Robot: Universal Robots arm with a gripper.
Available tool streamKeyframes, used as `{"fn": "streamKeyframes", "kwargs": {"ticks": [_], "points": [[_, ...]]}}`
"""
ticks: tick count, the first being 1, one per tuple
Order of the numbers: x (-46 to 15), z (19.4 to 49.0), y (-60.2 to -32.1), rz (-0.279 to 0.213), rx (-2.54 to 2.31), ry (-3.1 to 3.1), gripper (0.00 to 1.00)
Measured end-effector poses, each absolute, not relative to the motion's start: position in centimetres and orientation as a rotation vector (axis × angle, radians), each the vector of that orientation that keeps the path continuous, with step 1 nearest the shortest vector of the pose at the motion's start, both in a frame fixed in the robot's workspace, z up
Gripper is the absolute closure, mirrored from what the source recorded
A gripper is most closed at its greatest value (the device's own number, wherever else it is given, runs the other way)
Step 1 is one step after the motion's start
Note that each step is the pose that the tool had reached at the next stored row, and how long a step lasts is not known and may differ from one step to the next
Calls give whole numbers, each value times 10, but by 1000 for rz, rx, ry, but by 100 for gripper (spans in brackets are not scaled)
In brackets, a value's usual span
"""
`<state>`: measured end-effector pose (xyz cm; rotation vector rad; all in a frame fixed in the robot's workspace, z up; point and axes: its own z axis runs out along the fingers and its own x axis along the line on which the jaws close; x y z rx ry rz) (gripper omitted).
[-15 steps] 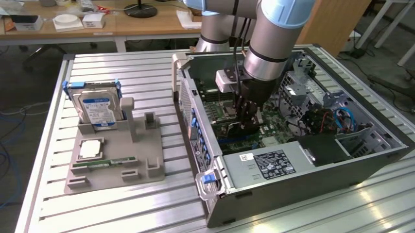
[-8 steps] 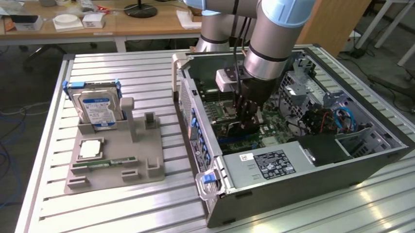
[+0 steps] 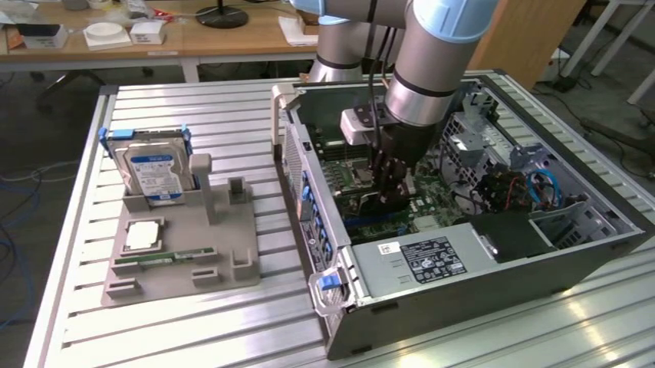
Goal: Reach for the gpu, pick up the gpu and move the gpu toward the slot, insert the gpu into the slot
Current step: 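Insert the gpu into the slot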
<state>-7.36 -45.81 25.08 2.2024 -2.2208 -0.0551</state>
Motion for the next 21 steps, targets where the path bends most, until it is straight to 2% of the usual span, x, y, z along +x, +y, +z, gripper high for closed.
{"fn": "streamKeyframes", "kwargs": {"ticks": [21], "points": [[-75,251,-458,-55,2196,-2228,74]]}}
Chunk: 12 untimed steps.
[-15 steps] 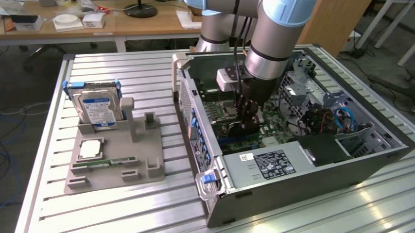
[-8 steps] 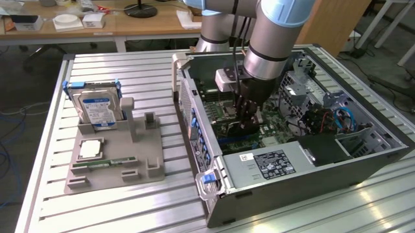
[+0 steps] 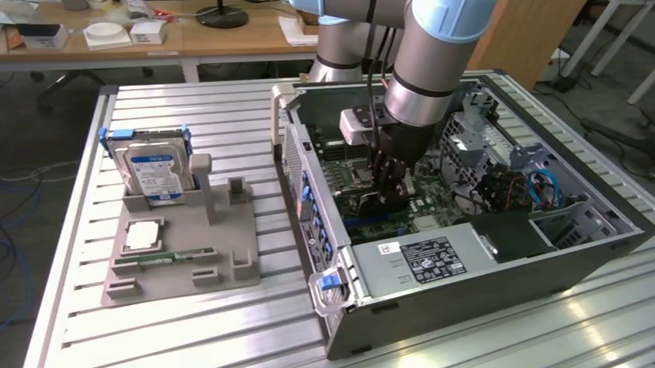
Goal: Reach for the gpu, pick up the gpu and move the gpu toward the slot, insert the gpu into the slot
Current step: 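Insert the gpu into the slot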
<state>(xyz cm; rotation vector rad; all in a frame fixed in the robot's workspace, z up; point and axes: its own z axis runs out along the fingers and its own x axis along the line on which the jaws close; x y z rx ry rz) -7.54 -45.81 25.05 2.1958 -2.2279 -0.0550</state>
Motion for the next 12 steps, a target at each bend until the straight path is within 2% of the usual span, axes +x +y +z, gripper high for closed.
{"fn": "streamKeyframes", "kwargs": {"ticks": [12], "points": [[-75,248,-458,-55,2196,-2228,74]]}}
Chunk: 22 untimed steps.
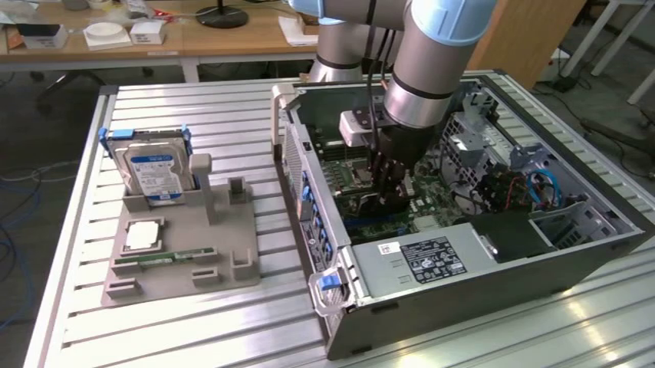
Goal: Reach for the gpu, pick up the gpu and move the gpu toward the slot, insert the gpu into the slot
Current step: 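Insert the gpu into the slot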
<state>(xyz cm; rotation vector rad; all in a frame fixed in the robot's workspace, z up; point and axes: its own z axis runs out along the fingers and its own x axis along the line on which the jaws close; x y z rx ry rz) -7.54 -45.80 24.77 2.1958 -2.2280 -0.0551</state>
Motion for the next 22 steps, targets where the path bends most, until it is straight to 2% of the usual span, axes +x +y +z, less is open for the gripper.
{"fn": "streamKeyframes", "kwargs": {"ticks": [22], "points": [[-76,246,-458,-55,2196,-2228,74]]}}
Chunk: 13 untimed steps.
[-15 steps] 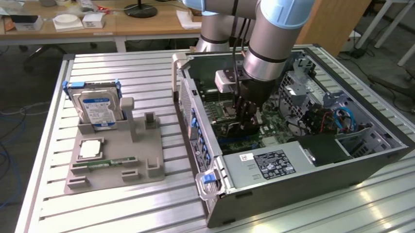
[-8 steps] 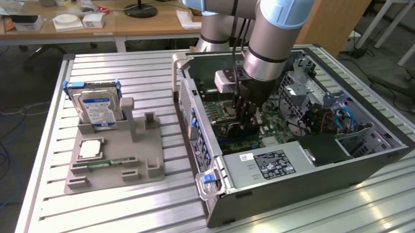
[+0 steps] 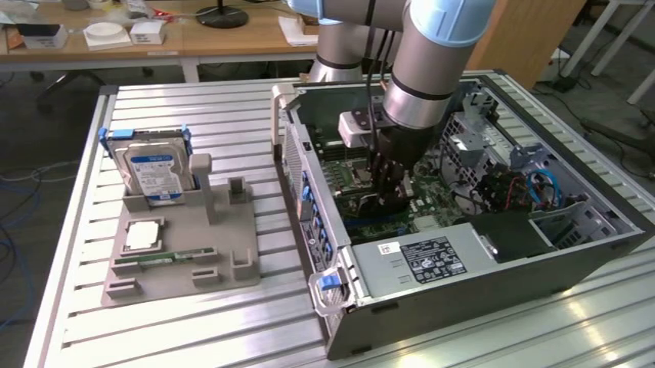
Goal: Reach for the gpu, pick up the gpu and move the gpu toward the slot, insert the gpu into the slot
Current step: 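Insert the gpu into the slot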
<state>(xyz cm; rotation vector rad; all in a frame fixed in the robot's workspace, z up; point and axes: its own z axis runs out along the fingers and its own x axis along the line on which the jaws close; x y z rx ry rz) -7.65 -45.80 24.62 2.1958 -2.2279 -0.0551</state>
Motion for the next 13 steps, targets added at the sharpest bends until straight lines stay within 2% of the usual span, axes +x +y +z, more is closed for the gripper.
{"fn": "streamKeyframes", "kwargs": {"ticks": [13], "points": [[-74,246,-458,-55,2196,-2228,74]]}}
